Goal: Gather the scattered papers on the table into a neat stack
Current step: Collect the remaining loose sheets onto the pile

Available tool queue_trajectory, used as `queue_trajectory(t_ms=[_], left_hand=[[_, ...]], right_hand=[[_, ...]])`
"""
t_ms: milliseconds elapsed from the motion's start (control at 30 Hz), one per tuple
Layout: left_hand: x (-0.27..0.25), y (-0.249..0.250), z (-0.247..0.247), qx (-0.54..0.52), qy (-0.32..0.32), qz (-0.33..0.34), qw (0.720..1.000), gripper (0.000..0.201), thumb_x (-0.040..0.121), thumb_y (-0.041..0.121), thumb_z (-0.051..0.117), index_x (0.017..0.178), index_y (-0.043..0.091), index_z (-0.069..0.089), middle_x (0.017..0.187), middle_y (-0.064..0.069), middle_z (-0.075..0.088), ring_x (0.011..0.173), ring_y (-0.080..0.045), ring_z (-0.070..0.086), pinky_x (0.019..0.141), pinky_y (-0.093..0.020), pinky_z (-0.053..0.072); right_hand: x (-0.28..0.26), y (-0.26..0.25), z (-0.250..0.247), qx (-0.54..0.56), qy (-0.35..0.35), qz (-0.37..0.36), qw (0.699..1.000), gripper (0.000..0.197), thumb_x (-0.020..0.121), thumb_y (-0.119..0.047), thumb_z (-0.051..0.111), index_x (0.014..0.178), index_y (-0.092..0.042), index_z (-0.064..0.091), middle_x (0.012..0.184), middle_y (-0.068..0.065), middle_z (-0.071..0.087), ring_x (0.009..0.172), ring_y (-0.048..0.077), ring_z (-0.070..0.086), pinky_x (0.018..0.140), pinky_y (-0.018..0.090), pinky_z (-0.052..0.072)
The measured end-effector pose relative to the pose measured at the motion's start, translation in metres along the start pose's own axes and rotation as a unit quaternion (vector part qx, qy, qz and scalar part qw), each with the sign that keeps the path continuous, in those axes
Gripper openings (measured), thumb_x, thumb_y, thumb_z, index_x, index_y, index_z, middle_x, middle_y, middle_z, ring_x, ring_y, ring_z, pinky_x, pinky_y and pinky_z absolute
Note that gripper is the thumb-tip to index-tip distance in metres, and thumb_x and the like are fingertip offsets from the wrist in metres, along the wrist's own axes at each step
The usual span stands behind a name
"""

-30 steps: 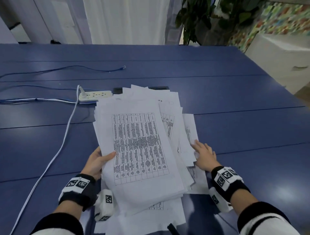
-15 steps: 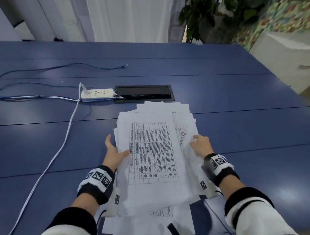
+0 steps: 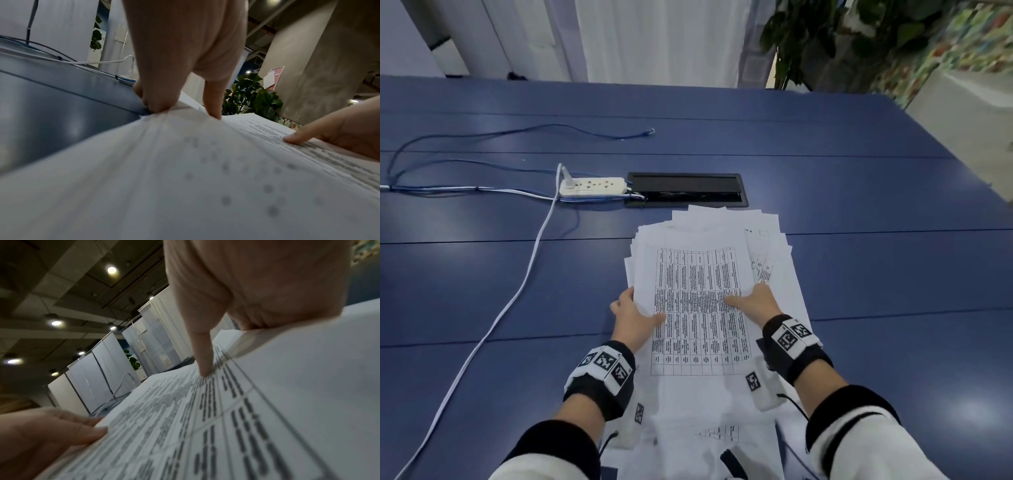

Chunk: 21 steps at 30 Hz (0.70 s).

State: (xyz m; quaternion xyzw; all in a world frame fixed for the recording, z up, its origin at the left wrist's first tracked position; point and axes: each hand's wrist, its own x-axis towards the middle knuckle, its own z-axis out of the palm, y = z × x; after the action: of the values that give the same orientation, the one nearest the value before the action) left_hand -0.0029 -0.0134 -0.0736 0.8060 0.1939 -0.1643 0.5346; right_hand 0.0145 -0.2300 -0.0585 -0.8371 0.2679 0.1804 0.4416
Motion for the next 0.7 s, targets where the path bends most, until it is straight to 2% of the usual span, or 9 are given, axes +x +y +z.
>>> queue_trajectory(t_ms=[33, 167, 300, 367, 467, 533, 567, 633, 700], left_hand=[[0.000, 0.000, -0.001, -0.012, 0.003, -0.001, 1.000, 0.081, 0.078, 0.008, 0.072, 0.143, 0.007, 0.023, 0.141, -0.012, 0.021, 0.118, -0.027, 0.045, 0.110, -0.036, 0.030], [0.000, -0.002, -0.002, -0.024, 0.010, 0.010, 1.000, 0.066, 0.081, -0.002, 0.065, 0.137, 0.006, 0.032, 0.132, -0.010, 0.024, 0.109, -0.022, 0.045, 0.110, -0.032, 0.033], [-0.003, -0.010, 0.008, 0.001, 0.043, 0.053, 0.998, 0.050, 0.081, -0.013, 0.055, 0.127, 0.003, 0.041, 0.132, -0.010, 0.022, 0.126, -0.023, 0.036, 0.103, -0.019, 0.031], [-0.004, -0.012, 0.009, 0.004, 0.053, 0.067, 0.996, 0.047, 0.081, -0.014, 0.052, 0.124, 0.004, 0.044, 0.135, -0.009, 0.020, 0.129, -0.023, 0.029, 0.103, -0.020, 0.028], [-0.003, -0.014, 0.006, 0.008, 0.056, 0.063, 0.996, 0.046, 0.081, -0.010, 0.052, 0.122, 0.008, 0.044, 0.138, -0.009, 0.019, 0.129, -0.026, 0.025, 0.108, -0.027, 0.025], [-0.002, -0.015, 0.002, 0.009, 0.049, 0.056, 0.997, 0.045, 0.081, -0.008, 0.053, 0.120, 0.011, 0.043, 0.135, -0.009, 0.025, 0.127, -0.027, 0.030, 0.110, -0.033, 0.030], [0.000, -0.015, 0.001, 0.010, 0.043, 0.049, 0.998, 0.046, 0.081, -0.007, 0.055, 0.122, 0.010, 0.042, 0.134, -0.010, 0.029, 0.126, -0.027, 0.033, 0.109, -0.037, 0.032], [0.003, -0.014, -0.005, -0.028, 0.028, 0.037, 0.999, 0.048, 0.082, -0.002, 0.060, 0.125, 0.006, 0.041, 0.132, -0.011, 0.039, 0.123, -0.027, 0.041, 0.106, -0.039, 0.037], [0.004, -0.010, -0.013, -0.102, 0.013, 0.035, 0.994, 0.048, 0.085, 0.003, 0.062, 0.128, 0.004, 0.040, 0.129, -0.010, 0.048, 0.113, -0.022, 0.050, 0.098, -0.034, 0.041]], right_hand=[[-0.002, 0.000, -0.001, -0.010, 0.001, -0.003, 1.000, 0.043, 0.079, -0.026, 0.073, 0.105, 0.001, 0.053, 0.103, 0.015, 0.057, 0.094, 0.025, 0.059, 0.082, 0.031, 0.046], [-0.013, 0.006, 0.000, -0.128, 0.053, -0.014, 0.990, 0.060, 0.081, -0.032, 0.068, 0.127, -0.003, 0.042, 0.133, 0.015, 0.030, 0.125, 0.031, 0.032, 0.103, 0.040, 0.035], [-0.018, 0.007, 0.003, -0.038, 0.038, -0.026, 0.998, 0.059, 0.080, -0.017, 0.071, 0.129, -0.005, 0.040, 0.135, 0.013, 0.026, 0.119, 0.030, 0.042, 0.101, 0.033, 0.038], [-0.016, 0.008, -0.001, 0.016, 0.018, -0.023, 0.999, 0.065, 0.078, -0.010, 0.073, 0.133, -0.004, 0.040, 0.137, 0.013, 0.032, 0.116, 0.027, 0.047, 0.100, 0.031, 0.038], [-0.016, 0.014, -0.002, 0.083, 0.006, -0.068, 0.994, 0.062, 0.075, -0.004, 0.073, 0.130, -0.008, 0.046, 0.134, 0.008, 0.051, 0.115, 0.021, 0.052, 0.098, 0.030, 0.040], [-0.022, 0.014, 0.000, 0.094, -0.003, -0.092, 0.991, 0.062, 0.078, -0.004, 0.071, 0.134, -0.009, 0.044, 0.132, 0.005, 0.053, 0.120, 0.021, 0.051, 0.105, 0.035, 0.039], [-0.025, 0.013, -0.001, 0.103, -0.008, -0.103, 0.989, 0.055, 0.080, -0.003, 0.069, 0.130, -0.009, 0.047, 0.126, 0.004, 0.057, 0.114, 0.020, 0.055, 0.104, 0.036, 0.041], [-0.029, 0.012, -0.005, 0.133, -0.020, -0.136, 0.981, 0.037, 0.081, -0.002, 0.067, 0.115, -0.009, 0.053, 0.110, 0.004, 0.063, 0.095, 0.015, 0.063, 0.091, 0.037, 0.052], [-0.032, 0.010, -0.013, 0.180, -0.014, -0.158, 0.971, 0.048, 0.076, -0.015, 0.074, 0.118, -0.010, 0.052, 0.118, 0.008, 0.063, 0.102, 0.020, 0.063, 0.090, 0.038, 0.052]])
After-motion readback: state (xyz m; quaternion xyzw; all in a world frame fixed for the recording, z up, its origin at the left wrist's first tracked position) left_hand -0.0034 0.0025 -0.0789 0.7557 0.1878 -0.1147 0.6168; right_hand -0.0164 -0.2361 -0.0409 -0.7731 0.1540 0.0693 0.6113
